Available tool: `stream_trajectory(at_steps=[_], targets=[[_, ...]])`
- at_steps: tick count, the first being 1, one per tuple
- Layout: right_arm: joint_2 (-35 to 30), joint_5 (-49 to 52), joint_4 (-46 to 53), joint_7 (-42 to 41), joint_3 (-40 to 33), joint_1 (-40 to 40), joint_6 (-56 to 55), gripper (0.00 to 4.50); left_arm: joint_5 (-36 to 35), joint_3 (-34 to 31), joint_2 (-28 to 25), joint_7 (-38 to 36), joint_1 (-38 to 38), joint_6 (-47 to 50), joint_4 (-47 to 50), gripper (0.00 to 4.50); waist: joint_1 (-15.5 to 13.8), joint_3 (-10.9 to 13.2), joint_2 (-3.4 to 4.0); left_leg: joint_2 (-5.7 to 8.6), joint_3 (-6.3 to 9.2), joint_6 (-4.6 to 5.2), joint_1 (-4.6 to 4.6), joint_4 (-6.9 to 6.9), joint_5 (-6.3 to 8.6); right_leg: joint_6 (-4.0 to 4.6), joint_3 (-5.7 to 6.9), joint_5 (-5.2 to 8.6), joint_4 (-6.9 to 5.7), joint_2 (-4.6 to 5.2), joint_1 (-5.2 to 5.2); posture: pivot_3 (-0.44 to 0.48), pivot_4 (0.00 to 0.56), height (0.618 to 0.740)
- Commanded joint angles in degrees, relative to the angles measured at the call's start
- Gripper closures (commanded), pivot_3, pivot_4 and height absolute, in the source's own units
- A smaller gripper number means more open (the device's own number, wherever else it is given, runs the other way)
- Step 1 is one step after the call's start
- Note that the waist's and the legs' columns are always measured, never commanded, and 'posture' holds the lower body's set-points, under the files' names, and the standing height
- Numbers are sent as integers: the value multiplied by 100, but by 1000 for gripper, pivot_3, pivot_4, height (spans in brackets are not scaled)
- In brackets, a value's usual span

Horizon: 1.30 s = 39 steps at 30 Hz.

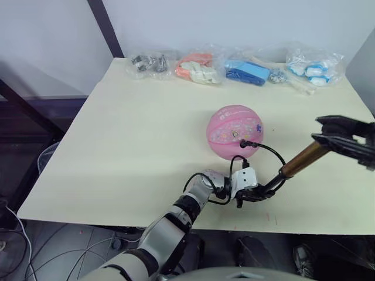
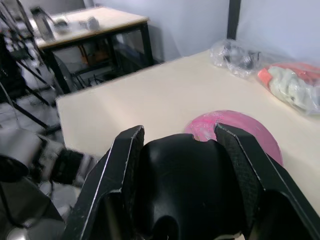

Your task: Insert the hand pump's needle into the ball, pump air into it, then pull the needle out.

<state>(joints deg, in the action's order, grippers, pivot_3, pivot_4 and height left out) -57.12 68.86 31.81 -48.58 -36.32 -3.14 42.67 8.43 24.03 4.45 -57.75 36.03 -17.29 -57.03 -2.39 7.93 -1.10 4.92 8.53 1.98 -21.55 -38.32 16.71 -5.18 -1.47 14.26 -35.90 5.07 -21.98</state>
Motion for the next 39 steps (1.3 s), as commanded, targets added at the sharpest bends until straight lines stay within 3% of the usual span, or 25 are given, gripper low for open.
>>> stream_trajectory(at_steps=[1, 13, 19, 22, 29, 39], targets=[[297, -698, 218, -14, 678, -243, -269, 2760, 61, 0, -119, -131, -290, 358, -422, 3401, 20, -6, 4, 0, -1, 0, 3, -1, 0, -3, -2, 0, 0, -1, 3, 0, 150, 740], [1257, -2412, 30, -119, 2332, -756, -1414, 2760, 74, -128, -132, 3, -249, 224, -442, 3401, 30, -21, 19, -3, -6, -1, 50, 12, 1, -5, -9, 0, -1, -10, 30, 0, 150, 740], [1540, -2869, -157, -96, 2638, -856, -1825, 2760, 68, -127, -107, -54, -256, 253, -444, 3401, 32, -25, 25, -3, -5, -1, 54, 12, 1, -6, -9, 1, -1, -12, 33, 0, 150, 740], [1511, -2770, -94, -85, 2474, -795, -1825, 2760, 67, -135, -114, -98, -255, 246, -451, 3401, 33, -24, 23, -3, -6, -1, 55, 13, 1, -5, -10, 0, -1, -11, 33, 0, 150, 740], [753, -1457, 238, -135, 1088, -494, -1088, 2760, 25, -250, -73, 71, -129, 437, -562, 3401, 14, 0, 50, 3, -7, -1, 47, 12, 1, -3, -11, 0, 0, -5, 31, 0, 150, 740], [-114, 116, 159, 27, -315, 212, -274, 2760, 140, -86, -92, 57, -120, 331, -589, 3401, 7, 32, 50, 6, -7, 0, 24, 2, 0, -4, -10, -1, 0, 1, 23, 0, 150, 740]])
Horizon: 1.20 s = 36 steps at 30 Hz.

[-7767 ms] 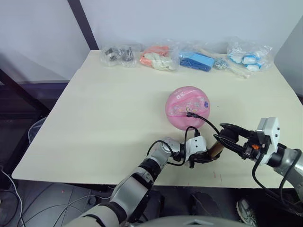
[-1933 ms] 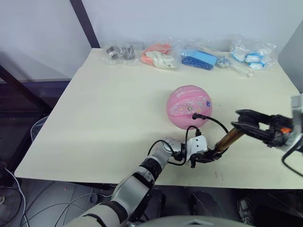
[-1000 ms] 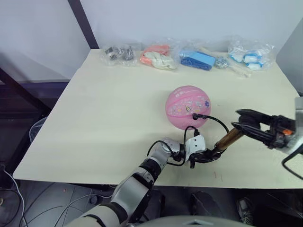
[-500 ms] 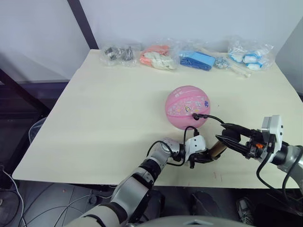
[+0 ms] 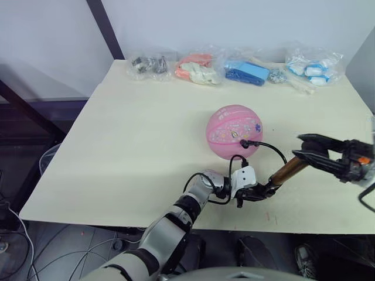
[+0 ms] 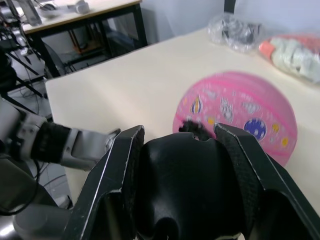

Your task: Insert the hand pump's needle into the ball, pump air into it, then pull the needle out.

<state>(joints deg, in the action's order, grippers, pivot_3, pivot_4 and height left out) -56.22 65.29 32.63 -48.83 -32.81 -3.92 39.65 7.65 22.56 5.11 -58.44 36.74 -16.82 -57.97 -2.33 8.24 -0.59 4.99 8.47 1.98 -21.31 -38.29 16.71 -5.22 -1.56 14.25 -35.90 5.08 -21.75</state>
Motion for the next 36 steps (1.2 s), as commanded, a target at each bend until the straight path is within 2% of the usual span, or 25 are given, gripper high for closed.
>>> stream_trajectory(at_steps=[1, 9, 15, 18, 29, 33, 36], targets=[[-282, 575, 42, 56, -764, 355, 102, 2760, 217, 61, -159, 125, -189, 285, -495, 3401, -1, 2, -1, 0, 0, 0, 0, 0, 0, 0, 0, 0, 0, 0, 0, 0, 150, 740], [-621, 974, -221, 121, -1023, 808, 483, 2760, 239, 92, -177, 121, -214, 283, -472, 3401, -1, 4, -2, -1, 0, 0, -5, -1, 0, 1, 1, 0, 0, 2, -4, 0, 150, 740], [-141, 227, 123, 63, -231, 396, 280, 2760, 222, 81, -182, 131, -227, 299, -460, 3401, 1, -6, -15, -2, 1, 0, -2, -1, 0, 1, 2, 0, 0, 0, -2, 0, 150, 740], [169, -580, 245, -157, 450, -67, -113, 2760, 221, 87, -173, 116, -225, 307, -453, 3401, 12, -17, -31, -4, -2, 0, 8, -1, 0, -2, -1, 0, 0, -2, 2, 0, 150, 740], [1086, -2715, -275, -113, 2312, -594, -1594, 2760, 248, 53, -184, 112, -184, 294, -469, 3401, 29, -76, -49, -14, -3, -2, 44, 7, 0, -23, -4, 14, -2, -14, 20, 0, 150, 740], [1307, -3247, -459, 37, 2588, -750, -1961, 2760, 249, 54, -195, 106, -191, 284, -461, 3401, 29, -87, -59, -13, -4, -2, 45, 7, 0, -19, -5, 11, -1, -15, 20, 0, 150, 740], [1400, -3184, -324, 74, 2572, -806, -2010, 2760, 249, 55, -200, 100, -194, 283, -457, 3401, 29, -92, -51, -13, -4, -2, 45, 7, 0, -10, -6, 6, -1, -15, 20, 0, 150, 740]])
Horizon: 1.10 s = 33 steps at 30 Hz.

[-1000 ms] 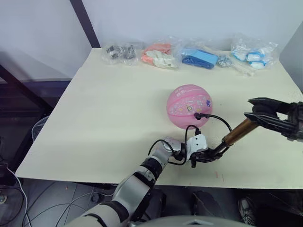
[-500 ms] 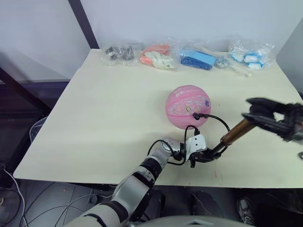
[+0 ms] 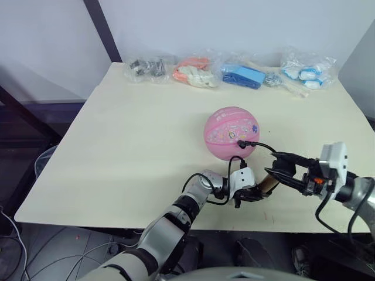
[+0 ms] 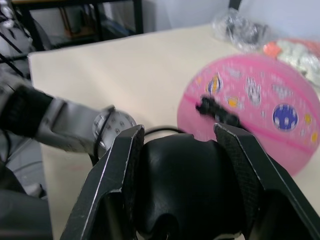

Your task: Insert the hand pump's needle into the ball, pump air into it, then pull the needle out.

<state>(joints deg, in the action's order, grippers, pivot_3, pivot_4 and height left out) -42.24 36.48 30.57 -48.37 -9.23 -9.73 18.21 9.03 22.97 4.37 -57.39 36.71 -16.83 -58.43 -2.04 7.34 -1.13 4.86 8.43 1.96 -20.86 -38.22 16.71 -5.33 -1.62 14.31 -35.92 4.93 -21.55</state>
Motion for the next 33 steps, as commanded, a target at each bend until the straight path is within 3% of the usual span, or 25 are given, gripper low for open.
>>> stream_trajectory(at_steps=[1, 10, 22, 27, 33], targets=[[33, -110, 2, 41, 128, -206, 186, 2760, 111, 14, -126, -10, -193, 286, -410, 3401, 1, -2, 2, 0, 0, 0, 0, 0, 0, 5, 0, -3, 0, 0, 0, 0, 150, 740], [-741, 1731, 522, 7, -1418, 430, 1166, 2760, 119, 12, -147, -59, -157, 287, -450, 3401, -15, 49, 46, 7, 1, 1, -17, 0, 0, 11, 1, -5, 1, 6, -9, 0, 150, 740], [-1961, 3746, 3, 169, -3070, 1544, 2401, 2760, 115, 9, -133, -42, -145, 271, -476, 3401, -25, 96, 43, 8, 1, 2, -42, -7, 0, 12, 3, -7, 1, 13, -20, 0, 150, 740], [-1919, 3728, 21, 160, -2999, 1543, 2557, 2760, 111, 12, -152, -42, -156, 270, -464, 3401, -27, 97, 42, 10, 2, 2, -46, -8, 0, 12, 5, -7, 1, 16, -22, 0, 150, 740], [-1123, 1945, 469, -36, -1626, 459, 1742, 2760, 103, 9, -167, -18, -177, 273, -434, 3401, -11, 60, -9, -1, 4, 0, -18, -1, 1, 9, 5, -4, 1, 5, -9, 0, 150, 740]])
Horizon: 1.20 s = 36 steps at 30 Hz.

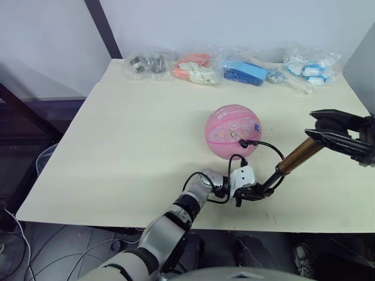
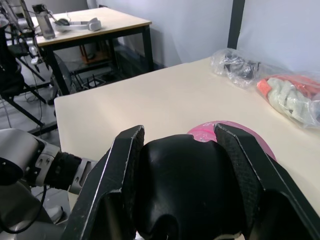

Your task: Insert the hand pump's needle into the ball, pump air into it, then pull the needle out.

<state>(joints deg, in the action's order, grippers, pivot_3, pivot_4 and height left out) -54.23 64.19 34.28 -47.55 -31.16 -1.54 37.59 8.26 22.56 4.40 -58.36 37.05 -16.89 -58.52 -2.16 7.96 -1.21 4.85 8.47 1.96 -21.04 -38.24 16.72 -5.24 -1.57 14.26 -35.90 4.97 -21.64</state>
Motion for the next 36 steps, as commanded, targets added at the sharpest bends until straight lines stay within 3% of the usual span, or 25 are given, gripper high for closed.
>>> stream_trajectory(at_steps=[1, 9, 17, 21, 28, 36], targets=[[231, -951, 89, -37, 710, -431, -283, 2760, 178, 47, -171, 80, -214, 286, -417, 3401, 9, -4, 2, 0, -1, 0, 2, 0, 0, -1, 0, 1, 0, 0, 2, 0, 150, 740], [878, -2296, -303, 36, 2145, -906, -991, 2760, 221, 56, -202, 79, -241, 285, -402, 3401, 79, -74, -16, -1, -4, -1, 20, 4, 0, -20, -8, 11, -2, -4, 10, 0, 150, 740], [1278, -2871, -634, 67, 2621, -916, -1414, 2760, 227, 49, -197, 102, -216, 290, -408, 3401, 106, -94, -9, 1, -2, -1, 22, 5, 0, -16, -7, 10, -2, -4, 10, 0, 150, 740], [1225, -2290, -348, 45, 2160, -615, -1247, 2760, 230, 47, -206, 109, -218, 284, -412, 3401, 116, -91, -3, 1, -2, 0, 21, 5, 0, -18, -7, 11, -2, -4, 10, 0, 150, 740], [436, -956, -191, -14, 981, 255, -421, 2760, 230, 45, -216, 88, -198, 279, -444, 3401, 108, -27, 45, 9, -1, 1, 9, 1, -1, -1, -6, 0, -1, 3, 7, 0, 150, 740], [-400, 750, -444, 105, -146, 1082, 516, 2760, 201, 63, -210, 99, -193, 262, -482, 3401, 89, 12, 43, 12, 3, 2, -13, -6, -1, 1, -1, -3, -1, 10, -2, 0, 150, 740]])
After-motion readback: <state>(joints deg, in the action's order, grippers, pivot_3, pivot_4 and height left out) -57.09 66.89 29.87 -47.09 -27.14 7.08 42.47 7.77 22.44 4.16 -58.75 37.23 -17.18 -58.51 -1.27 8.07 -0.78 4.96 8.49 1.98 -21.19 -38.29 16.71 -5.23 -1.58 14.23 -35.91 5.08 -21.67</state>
